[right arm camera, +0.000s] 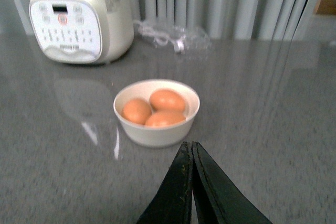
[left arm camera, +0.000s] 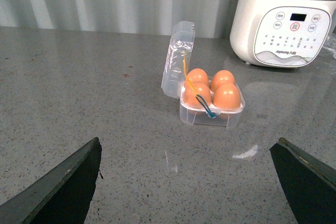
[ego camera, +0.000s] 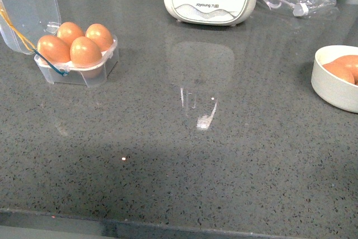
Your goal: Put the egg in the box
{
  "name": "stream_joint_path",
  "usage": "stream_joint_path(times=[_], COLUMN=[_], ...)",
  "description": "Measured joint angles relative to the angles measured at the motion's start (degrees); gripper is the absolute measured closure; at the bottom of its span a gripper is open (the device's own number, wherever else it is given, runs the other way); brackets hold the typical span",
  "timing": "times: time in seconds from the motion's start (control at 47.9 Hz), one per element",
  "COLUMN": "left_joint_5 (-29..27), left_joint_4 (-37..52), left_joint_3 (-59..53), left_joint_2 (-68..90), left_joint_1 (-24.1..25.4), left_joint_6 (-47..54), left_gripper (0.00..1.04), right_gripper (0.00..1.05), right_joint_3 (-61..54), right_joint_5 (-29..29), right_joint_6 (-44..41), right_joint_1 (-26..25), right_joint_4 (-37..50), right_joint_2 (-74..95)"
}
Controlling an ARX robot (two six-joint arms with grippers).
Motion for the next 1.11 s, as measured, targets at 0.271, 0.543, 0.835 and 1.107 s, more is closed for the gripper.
stream_joint_path(times=[0.271, 0.543, 0.835, 1.107], left_joint_5=[0.0, 0.0, 0.0, 0.0], left_joint_4=[0.0, 0.0, 0.0, 0.0], left_joint_3=[0.0, 0.0, 0.0, 0.0], left_joint_2=[-0.1, -0.1, -0.1, -0.1], left_joint_1=[0.0, 0.0, 0.0, 0.0], left_joint_6=[0.0, 0.0, 0.0, 0.0], left_gripper=[0.07, 0.07, 0.07, 0.07], right_gripper=[1.02, 0.63, 0.19, 0.07], right_joint_3=[0.0, 0.0, 0.0, 0.0], right_joint_5=[0.0, 0.0, 0.0, 0.0], right_joint_6=[0.0, 0.0, 0.0, 0.1], right_joint_1=[0.0, 0.0, 0.0, 0.0], right_joint_4=[-1.2, -1.2, -1.2, -1.2], right_joint_2=[-3.0, -3.0, -3.0, -3.0])
